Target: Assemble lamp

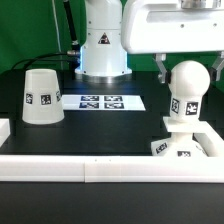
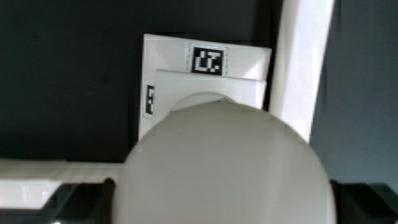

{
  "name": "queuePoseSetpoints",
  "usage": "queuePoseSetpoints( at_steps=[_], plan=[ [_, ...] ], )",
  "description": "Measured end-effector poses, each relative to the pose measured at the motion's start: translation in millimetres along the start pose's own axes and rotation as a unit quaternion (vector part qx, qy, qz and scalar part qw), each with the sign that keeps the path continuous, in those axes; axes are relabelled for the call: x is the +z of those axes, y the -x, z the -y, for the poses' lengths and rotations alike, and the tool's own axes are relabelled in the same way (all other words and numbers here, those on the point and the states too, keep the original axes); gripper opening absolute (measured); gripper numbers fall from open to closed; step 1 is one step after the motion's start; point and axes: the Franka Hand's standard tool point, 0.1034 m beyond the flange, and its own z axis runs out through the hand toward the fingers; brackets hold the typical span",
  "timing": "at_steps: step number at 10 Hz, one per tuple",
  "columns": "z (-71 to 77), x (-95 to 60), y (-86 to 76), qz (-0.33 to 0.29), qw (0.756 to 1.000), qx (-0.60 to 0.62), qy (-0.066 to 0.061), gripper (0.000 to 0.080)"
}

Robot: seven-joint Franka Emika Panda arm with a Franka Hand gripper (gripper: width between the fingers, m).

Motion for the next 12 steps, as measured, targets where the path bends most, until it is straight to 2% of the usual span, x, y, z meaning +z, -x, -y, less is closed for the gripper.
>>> queuePoseSetpoints(
  at_steps=[4, 7, 9, 11, 12],
  plan=[
    [4.0, 0.2, -1.3, -0.007, 0.990, 0.141, -0.007, 0.0577],
    [8.5, 0.8, -0.1, -0.003, 0.966, 0.259, -0.015, 0.0577],
    [7.7, 0.9, -0.3, 0.003, 0.952, 0.304, -0.024, 0.0577],
    [8.3, 1.4, -0.1, 0.003, 0.950, 0.311, -0.024, 0.0578],
    [8.0, 1.6, -0.1, 0.003, 0.954, 0.300, -0.023, 0.0677]
  ],
)
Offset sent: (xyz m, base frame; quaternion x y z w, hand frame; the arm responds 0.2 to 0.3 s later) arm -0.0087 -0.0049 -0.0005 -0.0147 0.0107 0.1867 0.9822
